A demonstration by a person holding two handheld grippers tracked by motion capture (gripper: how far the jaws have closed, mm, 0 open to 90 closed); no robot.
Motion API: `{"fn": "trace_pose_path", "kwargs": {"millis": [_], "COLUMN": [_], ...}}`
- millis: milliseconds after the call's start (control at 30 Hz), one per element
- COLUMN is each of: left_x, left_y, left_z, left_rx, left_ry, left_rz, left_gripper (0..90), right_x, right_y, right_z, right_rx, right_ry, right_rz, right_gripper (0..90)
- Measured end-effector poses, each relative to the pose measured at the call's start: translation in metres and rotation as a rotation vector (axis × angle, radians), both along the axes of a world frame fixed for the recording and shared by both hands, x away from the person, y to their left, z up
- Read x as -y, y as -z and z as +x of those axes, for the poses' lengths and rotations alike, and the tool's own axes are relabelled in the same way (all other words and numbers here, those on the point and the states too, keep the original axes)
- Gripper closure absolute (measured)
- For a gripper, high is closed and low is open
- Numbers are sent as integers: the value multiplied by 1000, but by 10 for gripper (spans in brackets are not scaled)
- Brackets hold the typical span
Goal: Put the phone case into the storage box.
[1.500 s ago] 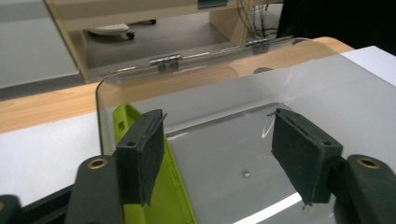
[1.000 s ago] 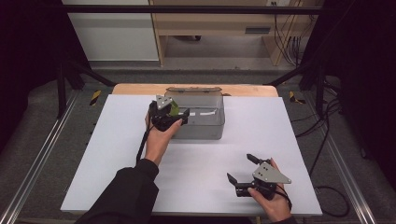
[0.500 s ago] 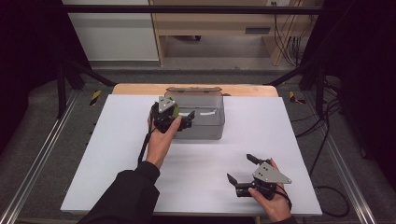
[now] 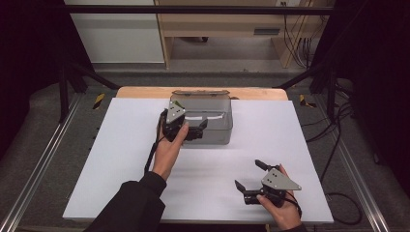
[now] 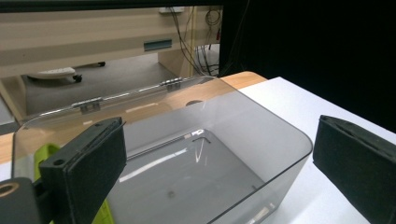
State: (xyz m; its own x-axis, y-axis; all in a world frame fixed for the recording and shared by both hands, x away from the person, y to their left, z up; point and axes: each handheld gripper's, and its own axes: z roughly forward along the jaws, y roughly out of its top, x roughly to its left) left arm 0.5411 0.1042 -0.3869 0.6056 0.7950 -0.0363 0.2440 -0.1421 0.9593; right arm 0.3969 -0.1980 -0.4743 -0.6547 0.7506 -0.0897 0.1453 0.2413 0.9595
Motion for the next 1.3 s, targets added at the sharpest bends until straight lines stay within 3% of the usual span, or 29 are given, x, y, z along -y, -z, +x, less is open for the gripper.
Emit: {"fn": "trace_pose_path", "kwargs": {"millis": [367,500,733,833,1033,1300], "left_x": [3,-1,-9,-14,-25,-38], "left_y": [-2,-2,-2,-5,-8,-10], "left_z": [-10,-17,-26,-25,-22,-23], "left_rx": [80,100,120,148,160,173], "left_ry": [45,30,63,72,53,39], "left_rz": [-37,-57,-63,-87,-122,-113], "left_gripper": [20,15,15,15,16,16], "right_x": [0,0,-2,-2,-1,-1], "right_y": [0,0,-3,-2,-2,-2], "right_z": [0,0,-2,-1,-2,-2], "right_rx": [2,5,13,10,11,9], "right_ry": [-4,-1,-1,-4,-3,-3], "right_rz": [-9,-10,-15,-18,-19,-19], "right_gripper": [33,33,31,31,31,31]}}
